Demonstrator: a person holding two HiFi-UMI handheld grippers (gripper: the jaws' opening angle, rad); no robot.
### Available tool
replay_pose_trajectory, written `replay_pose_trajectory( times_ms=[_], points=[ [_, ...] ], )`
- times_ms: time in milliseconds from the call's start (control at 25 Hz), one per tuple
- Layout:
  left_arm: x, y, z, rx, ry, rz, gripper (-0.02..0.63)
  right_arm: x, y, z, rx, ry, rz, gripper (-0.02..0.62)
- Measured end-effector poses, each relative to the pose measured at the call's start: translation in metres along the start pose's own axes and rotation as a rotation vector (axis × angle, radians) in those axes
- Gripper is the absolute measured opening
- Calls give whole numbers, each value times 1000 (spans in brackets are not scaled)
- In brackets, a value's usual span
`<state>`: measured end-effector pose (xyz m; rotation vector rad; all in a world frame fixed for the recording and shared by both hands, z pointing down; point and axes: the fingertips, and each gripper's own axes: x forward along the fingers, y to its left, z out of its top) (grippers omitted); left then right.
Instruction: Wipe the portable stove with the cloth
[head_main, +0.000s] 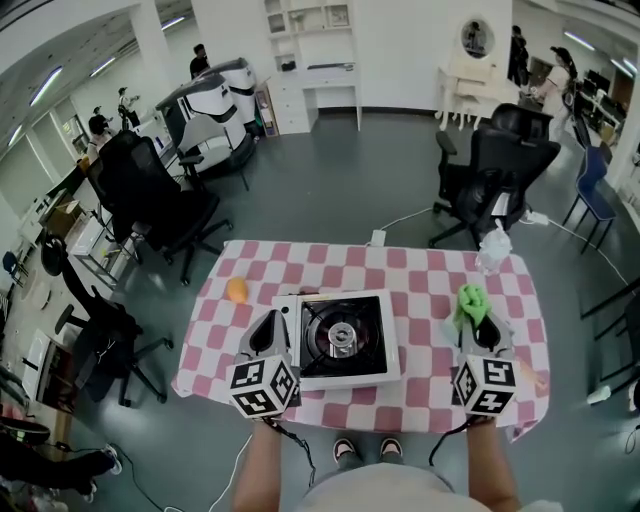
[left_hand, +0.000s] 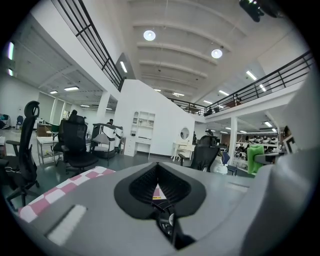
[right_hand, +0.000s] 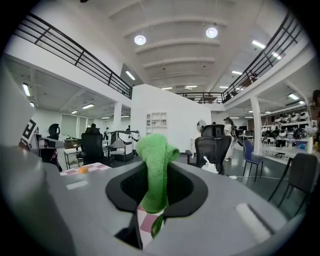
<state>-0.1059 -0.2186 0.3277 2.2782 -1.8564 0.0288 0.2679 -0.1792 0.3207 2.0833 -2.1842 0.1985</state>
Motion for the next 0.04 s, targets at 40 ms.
replay_pose_trajectory(
  times_ms=[40],
  points=[
    [1,0,-1,-3,1,0,0,1,0,0,-2,1,-1,77]
  ],
)
